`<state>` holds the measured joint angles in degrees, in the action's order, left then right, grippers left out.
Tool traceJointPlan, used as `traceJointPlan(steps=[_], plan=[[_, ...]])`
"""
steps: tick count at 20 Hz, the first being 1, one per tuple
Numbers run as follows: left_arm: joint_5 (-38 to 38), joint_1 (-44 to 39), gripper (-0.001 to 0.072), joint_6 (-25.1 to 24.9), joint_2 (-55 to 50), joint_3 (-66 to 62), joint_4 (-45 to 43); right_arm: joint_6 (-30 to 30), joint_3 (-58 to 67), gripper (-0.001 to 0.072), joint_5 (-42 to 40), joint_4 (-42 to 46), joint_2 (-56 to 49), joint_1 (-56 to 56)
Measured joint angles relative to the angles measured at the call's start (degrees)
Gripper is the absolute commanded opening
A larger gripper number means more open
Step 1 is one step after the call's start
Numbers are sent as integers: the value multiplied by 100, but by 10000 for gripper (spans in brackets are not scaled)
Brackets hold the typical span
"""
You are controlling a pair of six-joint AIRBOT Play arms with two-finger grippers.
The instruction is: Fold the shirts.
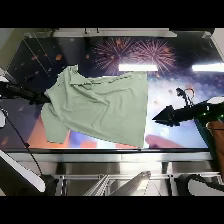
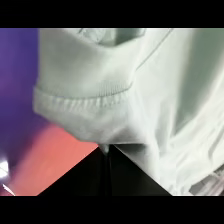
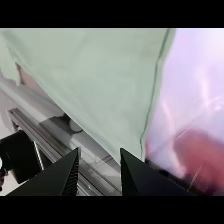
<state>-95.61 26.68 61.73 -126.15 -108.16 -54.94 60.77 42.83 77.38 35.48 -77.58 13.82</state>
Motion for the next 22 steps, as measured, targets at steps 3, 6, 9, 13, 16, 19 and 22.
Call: traceJointPlan(steps=[3,6,9,13,16,19,22], plan=[[-188,160,23,-35,289,334,-199,122,-610,305,-367,162,85,26],[-302,439,23,-31,839,911,-164,269,-1130,305,-927,66,85,-201],[-302,688,23,-33,1364,1578,-101,385,-1338,305,-1416,-264,-98,-748],[-245,955,23,-229,1923,2393,-55,219,-1403,291,-1845,-1016,-490,-1517],[-114,1193,23,-317,2199,2824,-50,-7,-1412,19,-2074,-1412,-610,-1764],[-146,1429,18,-332,2308,3003,138,-302,-1414,18,-2129,-1674,-625,-1840],[-503,1598,16,-378,2496,3067,1169,-496,-1381,18,-2013,-1602,-306,-1853]])
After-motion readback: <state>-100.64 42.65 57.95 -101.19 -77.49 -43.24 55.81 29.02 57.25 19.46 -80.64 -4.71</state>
